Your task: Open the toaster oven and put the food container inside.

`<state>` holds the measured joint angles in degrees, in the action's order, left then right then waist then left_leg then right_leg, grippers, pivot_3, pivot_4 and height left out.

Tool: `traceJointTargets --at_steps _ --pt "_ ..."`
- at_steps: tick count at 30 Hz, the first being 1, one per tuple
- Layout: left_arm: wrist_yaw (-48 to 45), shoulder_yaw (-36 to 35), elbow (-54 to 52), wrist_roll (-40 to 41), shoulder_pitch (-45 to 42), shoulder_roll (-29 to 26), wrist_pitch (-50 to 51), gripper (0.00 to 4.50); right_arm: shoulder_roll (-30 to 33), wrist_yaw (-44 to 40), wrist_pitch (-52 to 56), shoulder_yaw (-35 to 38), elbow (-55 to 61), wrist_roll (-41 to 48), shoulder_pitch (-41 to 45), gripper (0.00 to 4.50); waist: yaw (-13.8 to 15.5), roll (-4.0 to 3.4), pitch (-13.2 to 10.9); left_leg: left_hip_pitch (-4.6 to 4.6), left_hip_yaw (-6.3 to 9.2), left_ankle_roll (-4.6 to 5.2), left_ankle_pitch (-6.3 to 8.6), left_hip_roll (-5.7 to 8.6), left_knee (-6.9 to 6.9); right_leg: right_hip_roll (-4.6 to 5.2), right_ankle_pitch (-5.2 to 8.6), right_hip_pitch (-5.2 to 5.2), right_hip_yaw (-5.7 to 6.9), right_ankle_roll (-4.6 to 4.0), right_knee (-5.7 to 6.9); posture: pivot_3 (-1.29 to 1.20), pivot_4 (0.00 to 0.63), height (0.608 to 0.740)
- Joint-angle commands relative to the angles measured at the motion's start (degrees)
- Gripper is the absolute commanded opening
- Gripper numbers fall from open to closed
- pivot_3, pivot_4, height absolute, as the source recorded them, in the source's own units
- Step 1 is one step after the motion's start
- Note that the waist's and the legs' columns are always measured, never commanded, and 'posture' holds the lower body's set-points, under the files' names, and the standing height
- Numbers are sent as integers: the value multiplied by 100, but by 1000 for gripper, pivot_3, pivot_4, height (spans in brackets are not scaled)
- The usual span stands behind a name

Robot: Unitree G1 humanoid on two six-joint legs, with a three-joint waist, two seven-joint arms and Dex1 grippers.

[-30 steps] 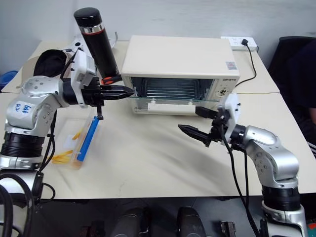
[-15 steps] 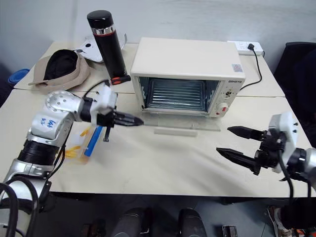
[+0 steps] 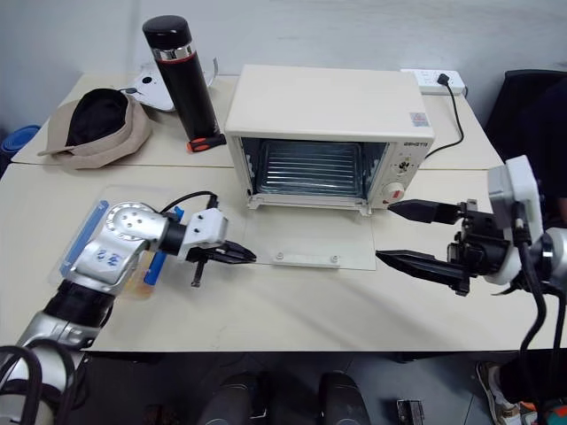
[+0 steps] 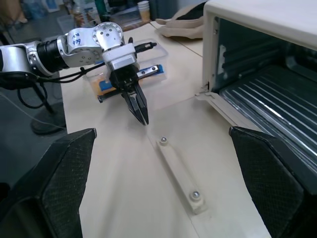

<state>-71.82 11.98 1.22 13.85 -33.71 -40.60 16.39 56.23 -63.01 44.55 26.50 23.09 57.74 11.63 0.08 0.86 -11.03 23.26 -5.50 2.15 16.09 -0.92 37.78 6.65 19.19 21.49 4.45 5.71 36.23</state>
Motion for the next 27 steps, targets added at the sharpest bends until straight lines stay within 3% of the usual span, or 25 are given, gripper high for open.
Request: traceJointTargets --at_steps 1,7,12,17,21,24,27 --pt "141 -1329 -1557 1301 603 -640 1465 1188 46 -388 -320 -618 -462 -363 547 4500 -83 5 -4 1 2 0 0 -1 0 -1 0 0 1 0 -1 0 150 740" --pt "887 -3709 -3165 2344 2569 -1189 2964 2943 -278 -1035 -793 -1786 -1420 -1099 1699 4500 -197 -9 -10 -7 6 -6 -2 -5 -10 1 1 -5 -2 -2 -14 0 150 740" --pt "1355 -5811 -4422 2812 4412 -847 3814 4480 -704 -1581 -1067 -2437 -2173 -1533 2495 4500 -167 -8 -14 -5 9 -14 -1 -5 -17 1 1 -3 -1 -3 -24 0 150 740" --pt "1859 -7555 -4985 2958 6115 240 4061 4480 -1115 -2047 -1292 -2832 -2830 -1870 3087 4500 -166 -8 -14 -7 9 -19 4 -2 -26 5 2 -3 -4 -5 -33 0 150 740" --pt "3068 -8599 -5090 4512 6645 1211 4500 4480 -1371 -2363 -1474 -3044 -3306 -2134 3460 4500 -166 -9 -14 -7 15 -26 10 -2 -31 8 6 0 0 -12 -33 0 150 740" --pt "4737 -8728 -4951 6148 7084 1728 4343 4480 -1495 -2522 -1597 -3086 -3587 -2282 3632 4500 -161 -9 -14 -11 16 -54 30 -2 -34 14 6 -2 -2 -14 -33 0 150 740" --pt "6548 -8235 -4747 7404 7595 2019 3930 4480 -1602 -2594 -1630 -3087 -3733 -2357 3745 4500 -182 -9 -14 -13 15 -50 31 -1 -38 15 7 -1 -4 -17 -34 0 150 740"
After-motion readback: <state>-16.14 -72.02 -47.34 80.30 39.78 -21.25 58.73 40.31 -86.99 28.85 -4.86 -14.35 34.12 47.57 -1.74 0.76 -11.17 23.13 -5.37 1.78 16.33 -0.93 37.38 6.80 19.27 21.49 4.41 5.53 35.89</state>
